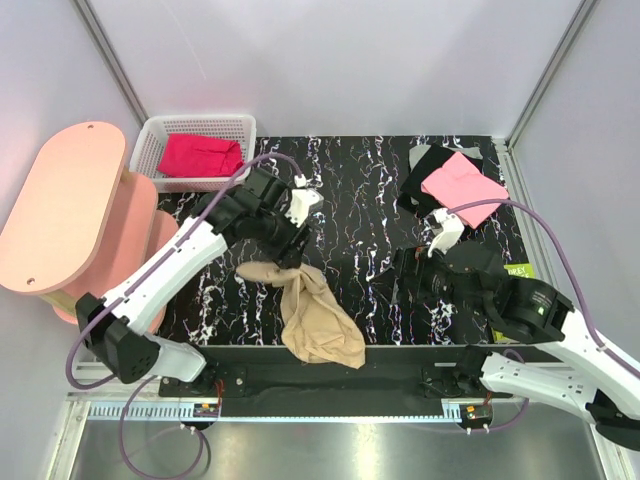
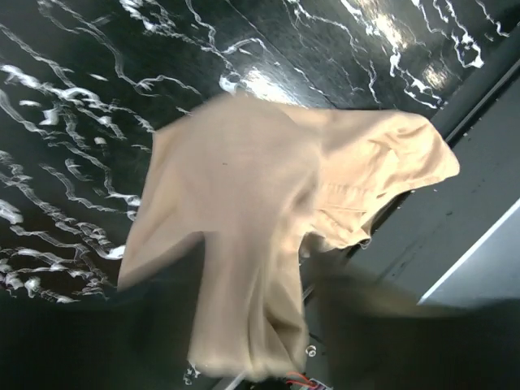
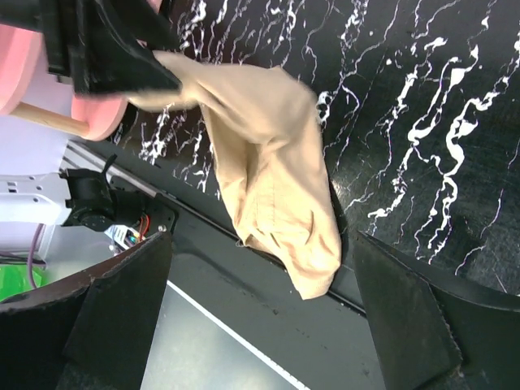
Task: Fold and stack the t-shirts
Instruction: Move the tshirt to the center of the board, then flatten out the tshirt
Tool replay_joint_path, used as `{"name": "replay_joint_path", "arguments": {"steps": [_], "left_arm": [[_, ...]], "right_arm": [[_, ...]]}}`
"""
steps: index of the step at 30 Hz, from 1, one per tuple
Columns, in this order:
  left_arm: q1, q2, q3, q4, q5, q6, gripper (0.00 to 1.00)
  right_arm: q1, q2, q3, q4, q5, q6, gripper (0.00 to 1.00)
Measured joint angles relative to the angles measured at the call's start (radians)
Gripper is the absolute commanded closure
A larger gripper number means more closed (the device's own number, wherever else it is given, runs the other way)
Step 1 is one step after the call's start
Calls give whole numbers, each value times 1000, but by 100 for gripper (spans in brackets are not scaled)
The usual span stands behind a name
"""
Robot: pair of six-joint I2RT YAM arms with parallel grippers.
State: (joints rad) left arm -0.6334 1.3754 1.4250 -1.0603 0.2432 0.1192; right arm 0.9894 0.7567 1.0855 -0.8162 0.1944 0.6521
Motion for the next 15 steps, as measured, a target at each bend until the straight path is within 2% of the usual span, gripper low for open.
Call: {"name": "replay_joint_path", "arguments": {"steps": [5,12,15], "left_arm": [[23,5,-81,63,18,5,33],[238,-51,-95,121,36,40,38],[256,-110,-135,128,47,74,39]], "right_arm": [[0,53,-1,-9,-39,0,1],[35,224,-92,5,-117,14,0],[61,269,-172,24,-138,36,0]]}}
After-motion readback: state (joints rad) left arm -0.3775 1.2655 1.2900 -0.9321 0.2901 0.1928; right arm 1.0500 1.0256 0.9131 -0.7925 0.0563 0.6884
